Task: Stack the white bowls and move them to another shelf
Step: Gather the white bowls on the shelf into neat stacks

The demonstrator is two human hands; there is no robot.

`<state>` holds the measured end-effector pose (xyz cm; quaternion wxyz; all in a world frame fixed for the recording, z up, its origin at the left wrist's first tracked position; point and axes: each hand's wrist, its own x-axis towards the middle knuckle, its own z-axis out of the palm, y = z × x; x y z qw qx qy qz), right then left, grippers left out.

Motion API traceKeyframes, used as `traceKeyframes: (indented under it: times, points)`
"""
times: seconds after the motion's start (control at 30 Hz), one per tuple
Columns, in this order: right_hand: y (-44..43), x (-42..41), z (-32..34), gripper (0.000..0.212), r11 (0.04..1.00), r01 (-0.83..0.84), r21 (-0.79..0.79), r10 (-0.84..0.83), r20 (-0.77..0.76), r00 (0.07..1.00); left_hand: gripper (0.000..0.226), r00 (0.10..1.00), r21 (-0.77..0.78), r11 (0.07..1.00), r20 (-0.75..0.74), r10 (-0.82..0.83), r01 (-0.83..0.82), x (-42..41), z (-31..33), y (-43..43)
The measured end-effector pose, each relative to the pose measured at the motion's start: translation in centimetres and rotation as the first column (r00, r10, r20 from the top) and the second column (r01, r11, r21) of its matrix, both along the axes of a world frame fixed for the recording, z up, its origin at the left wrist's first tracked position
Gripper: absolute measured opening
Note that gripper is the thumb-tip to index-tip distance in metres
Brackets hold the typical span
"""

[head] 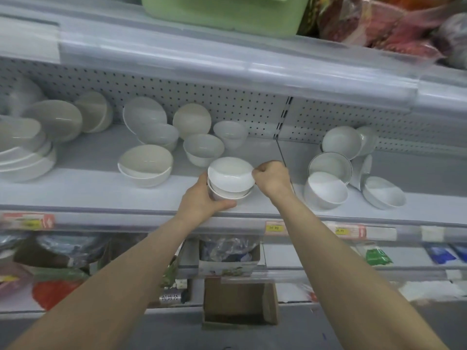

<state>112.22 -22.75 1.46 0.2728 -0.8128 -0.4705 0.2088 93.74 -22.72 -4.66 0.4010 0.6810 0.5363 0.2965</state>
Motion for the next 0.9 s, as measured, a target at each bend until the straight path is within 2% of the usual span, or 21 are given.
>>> traceKeyframes:
  times: [0.13, 0.33, 0.43, 0.53, 0.67, 0.77, 0.9]
  points:
    - [0.0, 0.1, -0.3, 0.020, 1.000, 0.016, 0.008, -0.016, -0.027, 1.000, 0.099, 1.000, -0.004, 1.000, -0.011, -0.001, 0.001, 0.0, -0.1, 0.1]
    - [0.5, 1.5, -0.6, 0.021, 0.998, -0.058, -0.006, 0.057, -0.092, 0.994, 0.099, 0.999, -0.006, 1.000, -0.041, -0.005, 0.005, 0.2, 0.0, 0.4]
    - [1.7, 2.7, 0.0, 0.031, 0.997, -0.078, -0.007, 0.076, -0.144, 0.987, 0.100, 0.999, -0.004, 1.000, -0.052, 0.005, -0.006, 0.5, 0.0, 0.5]
    - [4.0, 4.4, 0.8, 0.025, 0.999, -0.038, -0.024, 0.036, -0.091, 0.995, 0.100, 0.998, 0.002, 1.000, -0.067, 0.014, -0.014, 0.9, 0.0, 0.6]
    - [7.0, 6.0, 0.7, 0.025, 0.993, -0.106, 0.054, 0.109, -0.060, 0.992, 0.098, 0.995, 0.017, 1.000, -0.099, 0.027, -0.025, 1.4, 0.1, 0.8]
    - [10.5, 6.2, -0.4, 0.031, 0.986, -0.167, 0.029, 0.169, -0.105, 0.980, 0.098, 0.996, 0.032, 0.999, -0.078, 0.042, -0.040, 1.6, 0.2, 0.7]
    - [14.8, 5.4, -2.3, 0.040, 0.994, -0.108, 0.003, 0.105, -0.259, 0.960, 0.102, 0.998, -0.023, 1.000, -0.064, 0.009, -0.010, 1.3, 0.6, 0.5]
